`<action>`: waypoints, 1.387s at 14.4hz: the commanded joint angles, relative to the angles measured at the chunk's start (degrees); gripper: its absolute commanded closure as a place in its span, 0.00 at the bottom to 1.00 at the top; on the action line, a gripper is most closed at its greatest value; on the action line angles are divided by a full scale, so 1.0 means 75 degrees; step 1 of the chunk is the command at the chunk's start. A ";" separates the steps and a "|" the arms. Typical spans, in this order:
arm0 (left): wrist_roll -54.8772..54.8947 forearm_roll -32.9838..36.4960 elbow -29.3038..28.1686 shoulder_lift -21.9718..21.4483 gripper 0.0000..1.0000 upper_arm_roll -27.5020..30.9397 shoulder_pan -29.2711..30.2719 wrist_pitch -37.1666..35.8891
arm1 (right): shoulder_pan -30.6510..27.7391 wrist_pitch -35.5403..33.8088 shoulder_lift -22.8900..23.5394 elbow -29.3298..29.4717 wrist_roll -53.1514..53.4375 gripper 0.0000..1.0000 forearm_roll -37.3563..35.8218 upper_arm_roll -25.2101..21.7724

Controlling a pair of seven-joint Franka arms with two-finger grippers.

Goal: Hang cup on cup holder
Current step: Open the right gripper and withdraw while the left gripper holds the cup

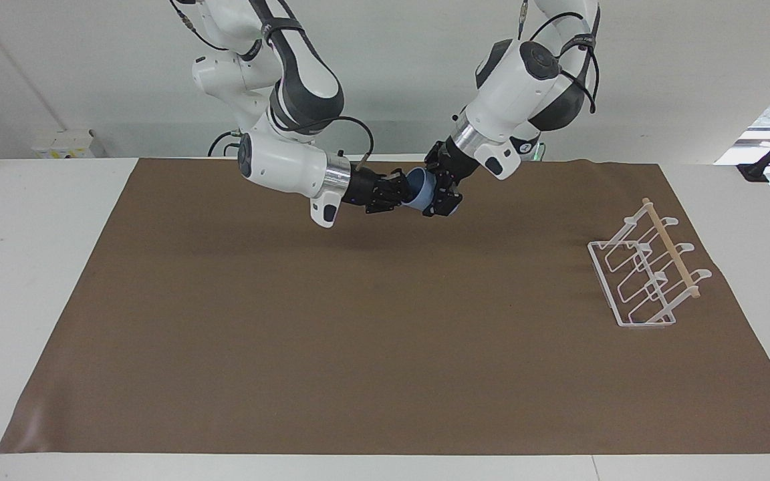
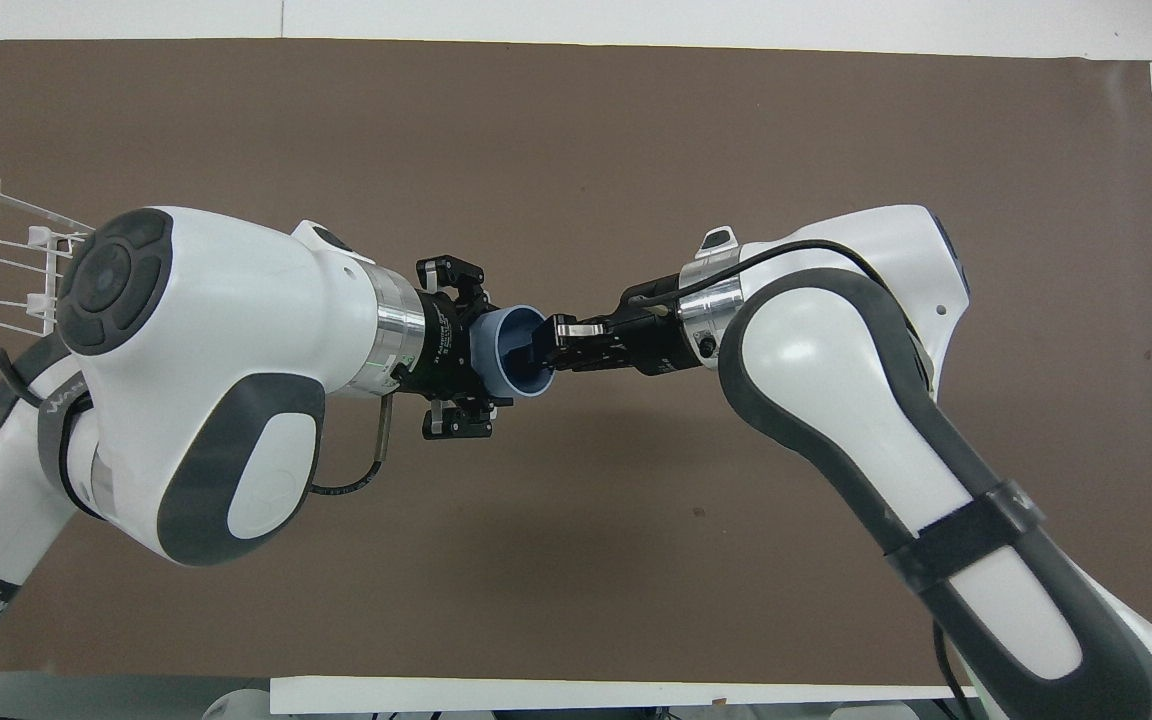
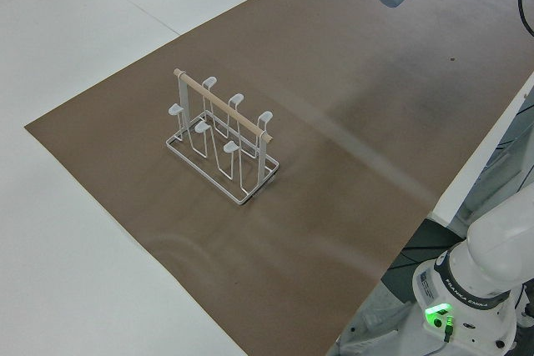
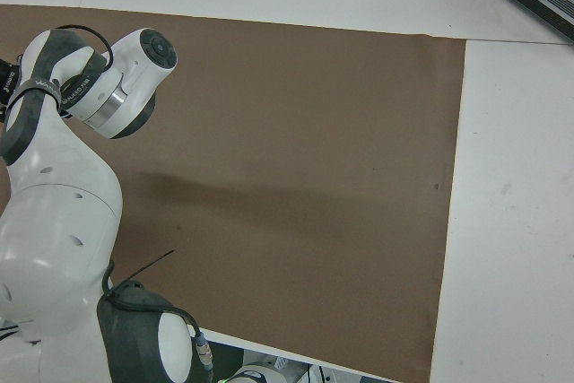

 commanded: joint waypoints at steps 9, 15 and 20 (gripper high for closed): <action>0.0931 0.0023 0.0506 -0.0141 1.00 0.0057 0.0666 -0.1180 | -0.0113 0.0719 -0.0059 0.0124 0.0422 0.01 0.0140 0.0047; 0.1514 0.3449 0.0588 -0.0141 1.00 0.0034 0.1266 -0.2023 | -0.1189 0.1341 -0.0212 0.0089 0.0422 0.01 -0.0105 -0.0024; 0.3264 0.6448 0.0600 0.0022 1.00 0.0128 0.1500 -0.2096 | -0.2044 0.1248 -0.0223 0.0275 0.0422 0.01 -0.3705 -0.0036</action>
